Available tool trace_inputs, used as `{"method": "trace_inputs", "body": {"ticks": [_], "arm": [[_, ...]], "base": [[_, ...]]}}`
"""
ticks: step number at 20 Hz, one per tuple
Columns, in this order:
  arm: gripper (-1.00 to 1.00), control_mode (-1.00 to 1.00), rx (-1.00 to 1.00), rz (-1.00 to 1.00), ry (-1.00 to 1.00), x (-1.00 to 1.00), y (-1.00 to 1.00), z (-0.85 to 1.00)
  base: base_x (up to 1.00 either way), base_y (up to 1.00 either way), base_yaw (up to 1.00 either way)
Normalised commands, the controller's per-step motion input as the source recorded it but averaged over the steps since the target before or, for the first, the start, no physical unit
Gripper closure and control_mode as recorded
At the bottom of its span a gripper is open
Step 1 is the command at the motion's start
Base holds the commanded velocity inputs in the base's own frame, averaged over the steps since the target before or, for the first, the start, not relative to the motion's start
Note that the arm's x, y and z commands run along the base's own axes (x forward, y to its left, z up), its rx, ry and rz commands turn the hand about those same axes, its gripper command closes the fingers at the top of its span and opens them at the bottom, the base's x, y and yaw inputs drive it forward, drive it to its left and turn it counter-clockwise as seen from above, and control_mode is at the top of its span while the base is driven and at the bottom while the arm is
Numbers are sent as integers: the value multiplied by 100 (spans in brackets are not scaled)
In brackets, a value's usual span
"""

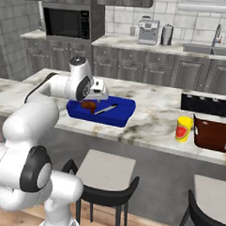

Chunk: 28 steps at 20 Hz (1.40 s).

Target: Gather the lemon and lime from the fridge and place them on a tray on the dining counter. Then gather the steak and chicken drumstick from the fridge and place them on the other tray.

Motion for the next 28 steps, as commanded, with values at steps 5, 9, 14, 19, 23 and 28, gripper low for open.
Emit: {"method": "trace_inputs", "body": {"ticks": [5,9,14,19,23,28], "arm": [[-100,-100,2,-8,-16,-97,-14,17],[-100,-100,1,-5,-19,-100,-2,13],[-100,-100,2,-5,-16,-100,-5,20],[-100,-100,3,-6,-15,-100,-7,21],[-100,-100,3,-6,-13,-100,-2,19],[-100,-100,1,-4,-9,-93,0,11]], "base": [[0,0,0],[0,0,0],[0,0,0],[0,0,0],[0,0,0],[0,0,0]]}}
